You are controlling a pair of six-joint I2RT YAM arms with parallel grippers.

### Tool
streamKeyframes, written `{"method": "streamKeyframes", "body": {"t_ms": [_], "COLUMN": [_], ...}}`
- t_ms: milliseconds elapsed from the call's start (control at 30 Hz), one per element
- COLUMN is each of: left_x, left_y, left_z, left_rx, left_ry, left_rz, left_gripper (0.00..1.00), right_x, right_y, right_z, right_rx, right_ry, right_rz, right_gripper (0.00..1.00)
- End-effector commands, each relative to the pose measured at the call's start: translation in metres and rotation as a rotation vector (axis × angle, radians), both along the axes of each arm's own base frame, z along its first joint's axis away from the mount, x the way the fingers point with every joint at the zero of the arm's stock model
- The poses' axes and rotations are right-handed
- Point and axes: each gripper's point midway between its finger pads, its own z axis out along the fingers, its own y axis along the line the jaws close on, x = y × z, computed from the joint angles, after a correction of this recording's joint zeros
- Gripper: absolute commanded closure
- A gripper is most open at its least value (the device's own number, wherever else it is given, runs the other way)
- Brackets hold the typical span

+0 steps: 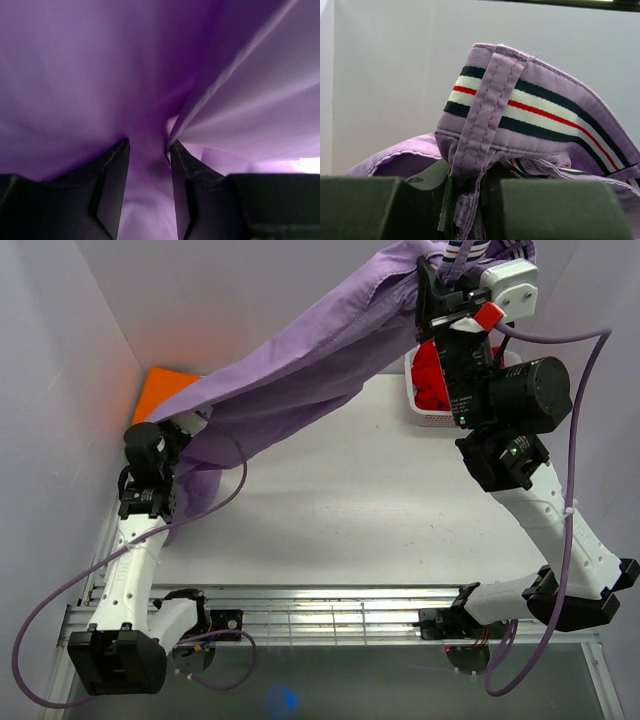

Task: Fold and stack the trousers
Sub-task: Flatten the trousers out

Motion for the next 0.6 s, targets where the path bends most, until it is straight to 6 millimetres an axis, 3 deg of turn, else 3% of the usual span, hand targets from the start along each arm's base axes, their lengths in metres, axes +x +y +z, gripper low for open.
{"method": "streamKeyframes", "body": {"t_ms": [0, 33, 67, 100, 133, 167, 200, 233, 267, 300, 333, 367, 400, 433, 500, 567], "left_x": [-0.017, -0.018, -0.020, -0.026, -0.027, -0.032, -0.037, -0.041, -0.045, -0.058, -0.064, -0.073, -0.091, -0.101, -0.124, -0.125], "left_y": [0.041, 0.041, 0.048, 0.063, 0.063, 0.073, 0.071, 0.068, 0.056, 0.046, 0.038, 0.021, 0.008, -0.001, -0.026, -0.032], "left_z": [-0.005, 0.006, 0.009, 0.008, 0.011, 0.006, -0.008, -0.022, -0.037, -0.064, -0.077, -0.098, -0.121, -0.134, -0.158, -0.165], "left_rx": [-0.041, -0.048, -0.042, -0.041, -0.039, -0.023, -0.030, -0.030, -0.034, -0.016, -0.013, -0.040, -0.038, -0.054, -0.144, -0.192], "left_ry": [0.059, 0.044, 0.048, 0.062, 0.065, 0.093, 0.150, 0.198, 0.246, 0.357, 0.403, 0.461, 0.561, 0.608, 0.711, 0.732], "left_rz": [0.047, 0.009, 0.017, 0.049, 0.021, 0.029, 0.005, -0.026, -0.105, -0.167, -0.214, -0.309, -0.392, -0.444, -0.571, -0.601], "left_gripper": [0.52, 0.52, 0.52, 0.52, 0.53, 0.53, 0.53, 0.53, 0.53, 0.53, 0.53, 0.52, 0.52, 0.52, 0.50, 0.49], "right_x": [-0.015, -0.001, 0.002, -0.010, 0.007, 0.007, -0.003, 0.008, 0.009, -0.001, -0.001, 0.003, -0.006, -0.007, -0.019, -0.024], "right_y": [-0.038, -0.031, -0.032, -0.048, -0.041, -0.045, -0.061, -0.060, -0.068, -0.084, -0.089, -0.094, -0.104, -0.109, -0.118, -0.129], "right_z": [0.010, -0.019, -0.033, -0.039, -0.085, -0.106, -0.119, -0.168, -0.199, -0.214, -0.238, -0.295, -0.312, -0.353, -0.400, -0.443], "right_rx": [0.056, 0.011, -0.010, -0.014, -0.090, -0.123, -0.123, -0.192, -0.248, -0.259, -0.277, -0.390, -0.408, -0.449, -0.553, -0.609], "right_ry": [-0.032, 0.025, 0.050, 0.049, 0.133, 0.175, 0.202, 0.295, 0.361, 0.385, 0.433, 0.549, 0.581, 0.664, 0.767, 0.873], "right_rz": [-0.091, -0.119, -0.136, -0.154, -0.190, -0.201, -0.210, -0.250, -0.274, -0.286, -0.295, -0.321, -0.326, -0.339, -0.342, -0.374], "right_gripper": [0.92, 0.92, 0.92, 0.92, 0.92, 0.92, 0.92, 0.92, 0.92, 0.92, 0.92, 0.92, 0.92, 0.92, 0.92, 0.89]}}
